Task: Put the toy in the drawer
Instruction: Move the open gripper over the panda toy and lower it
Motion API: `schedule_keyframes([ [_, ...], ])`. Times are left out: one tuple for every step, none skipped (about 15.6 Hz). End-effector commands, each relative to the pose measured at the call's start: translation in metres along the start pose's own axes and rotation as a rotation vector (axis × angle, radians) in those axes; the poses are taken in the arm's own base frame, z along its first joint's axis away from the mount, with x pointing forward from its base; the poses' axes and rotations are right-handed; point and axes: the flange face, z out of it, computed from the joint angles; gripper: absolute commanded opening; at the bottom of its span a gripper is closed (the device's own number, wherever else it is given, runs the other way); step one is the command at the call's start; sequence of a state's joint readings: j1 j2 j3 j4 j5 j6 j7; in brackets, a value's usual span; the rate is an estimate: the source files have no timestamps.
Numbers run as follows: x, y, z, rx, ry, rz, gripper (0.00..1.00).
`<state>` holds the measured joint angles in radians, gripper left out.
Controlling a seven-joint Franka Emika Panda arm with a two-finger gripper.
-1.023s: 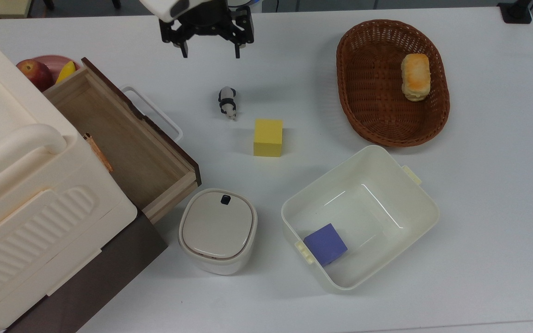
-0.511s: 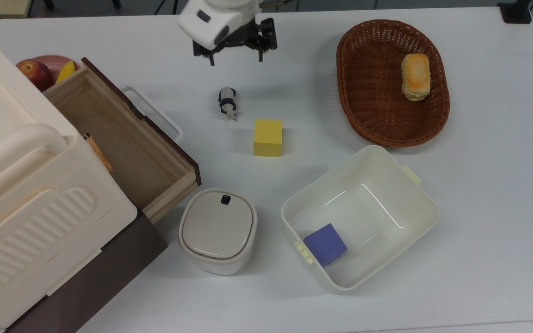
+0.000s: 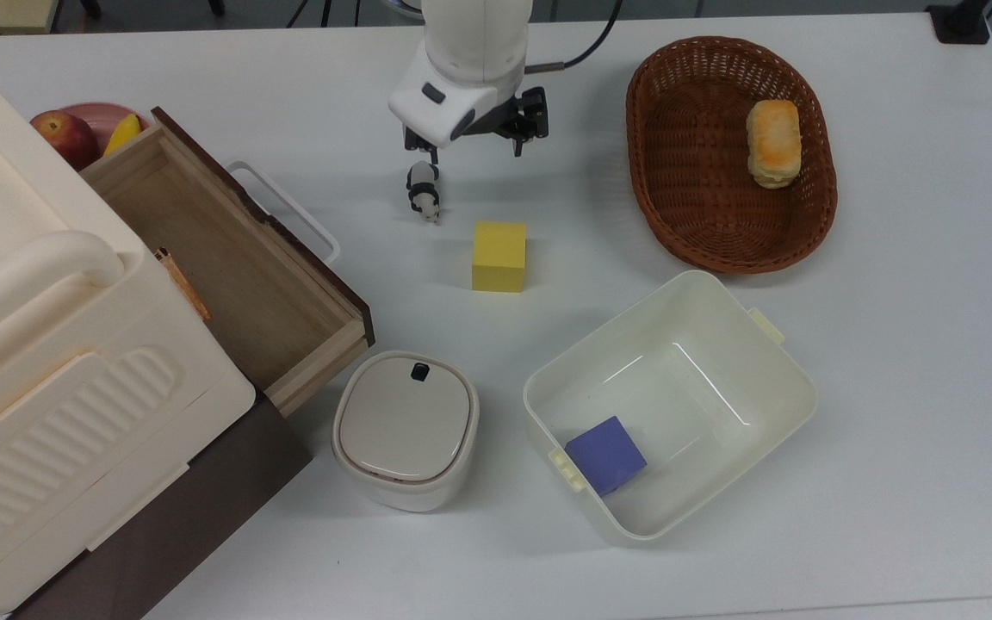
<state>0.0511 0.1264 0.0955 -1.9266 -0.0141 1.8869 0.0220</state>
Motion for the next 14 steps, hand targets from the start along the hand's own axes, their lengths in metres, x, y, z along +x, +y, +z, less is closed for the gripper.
schedule_keyframes([
  [-0.012,-0.005,0.027,-0.023,-0.028,-0.113,0.97],
  [-0.012,-0.002,0.03,-0.038,-0.03,-0.12,0.97],
  [-0.011,0.002,0.03,-0.045,-0.029,-0.119,0.97],
  [-0.011,0.005,0.031,-0.048,-0.031,-0.121,0.96],
  [-0.011,0.006,0.034,-0.049,-0.038,-0.125,0.96],
  [-0.012,0.006,0.039,-0.051,-0.049,-0.128,0.96],
  [-0.015,0.007,0.048,-0.063,-0.066,-0.134,0.95],
  [-0.014,0.008,0.058,-0.077,-0.087,-0.142,0.94],
  [-0.012,0.008,0.068,-0.085,-0.104,-0.149,0.94],
  [-0.009,0.008,0.075,-0.084,-0.104,-0.15,0.94],
  [-0.006,0.008,0.079,-0.085,-0.094,-0.152,0.94],
  [-0.004,0.008,0.084,-0.085,-0.093,-0.154,0.94],
  [-0.001,0.008,0.093,-0.088,-0.102,-0.158,0.94],
  [0.002,0.009,0.096,-0.092,-0.094,-0.158,0.93],
])
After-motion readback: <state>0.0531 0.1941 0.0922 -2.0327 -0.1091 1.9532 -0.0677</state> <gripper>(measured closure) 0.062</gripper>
